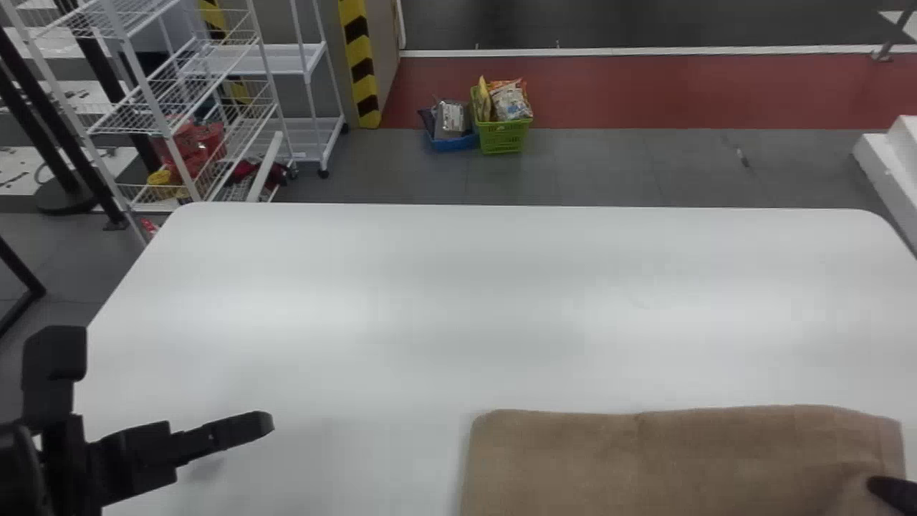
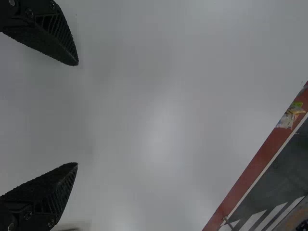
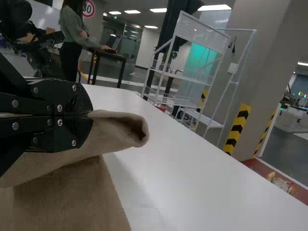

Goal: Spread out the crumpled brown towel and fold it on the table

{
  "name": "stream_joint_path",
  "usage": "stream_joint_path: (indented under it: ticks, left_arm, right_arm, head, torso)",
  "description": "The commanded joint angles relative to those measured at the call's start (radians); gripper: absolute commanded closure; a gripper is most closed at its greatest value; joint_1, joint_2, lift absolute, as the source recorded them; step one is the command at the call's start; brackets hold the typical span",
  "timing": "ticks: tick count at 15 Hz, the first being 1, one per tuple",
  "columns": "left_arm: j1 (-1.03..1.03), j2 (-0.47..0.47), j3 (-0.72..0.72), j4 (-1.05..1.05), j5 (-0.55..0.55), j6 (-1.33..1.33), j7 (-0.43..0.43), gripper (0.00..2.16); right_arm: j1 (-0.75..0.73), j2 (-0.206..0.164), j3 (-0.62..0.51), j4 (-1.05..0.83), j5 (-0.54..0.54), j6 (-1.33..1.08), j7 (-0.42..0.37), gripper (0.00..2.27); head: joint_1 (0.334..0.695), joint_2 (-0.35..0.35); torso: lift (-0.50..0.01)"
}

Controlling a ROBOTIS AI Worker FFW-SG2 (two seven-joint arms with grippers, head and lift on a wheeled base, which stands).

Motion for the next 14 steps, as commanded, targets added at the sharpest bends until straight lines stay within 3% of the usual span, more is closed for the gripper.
stream_joint_path:
  ticks: [1, 4, 6, 7, 10, 14]
  left_arm:
    - [-0.002, -0.006, -0.003, -0.004, 0.0, 0.004, -0.002, 0.07]
    - [0.012, -0.006, -0.001, -0.032, 0.006, 0.004, -0.032, 0.07]
    - [0.016, -0.006, 0.017, -0.121, 0.018, 0.004, -0.18, 0.08]
    - [0.033, -0.006, 0.01, -0.172, 0.026, 0.004, -0.207, 0.08]
    - [0.128, -0.006, -0.069, -0.317, 0.049, 0.004, -0.201, 0.07]
    - [0.196, -0.006, -0.174, -0.349, 0.051, 0.004, -0.115, 0.08]
  right_arm:
    - [0.0, -0.007, 0.001, 0.033, 0.038, 0.014, 0.007, 1.29]
    - [-0.004, -0.002, 0.018, 0.03, 0.038, 0.014, 0.016, 1.29]
    - [-0.017, 0.006, 0.04, 0.032, 0.049, 0.014, 0.016, 1.29]
    - [-0.023, 0.01, 0.049, 0.032, 0.067, 0.014, 0.016, 1.29]
    - [-0.044, 0.029, 0.081, 0.036, 0.141, 0.014, 0.019, 1.29]
    - [-0.05, 0.035, 0.099, 0.041, 0.163, 0.014, 0.019, 1.29]
  head:
    - [0.695, 0.005]
    - [0.695, -0.02]
    - [0.695, -0.025]
    - [0.695, -0.032]
    - [0.695, -0.063]
    - [0.695, -0.129]
  torso:
    - [-0.127]
    - [-0.127]
    - [-0.127]
    - [-0.127]
    - [-0.127]
    - [-0.127]
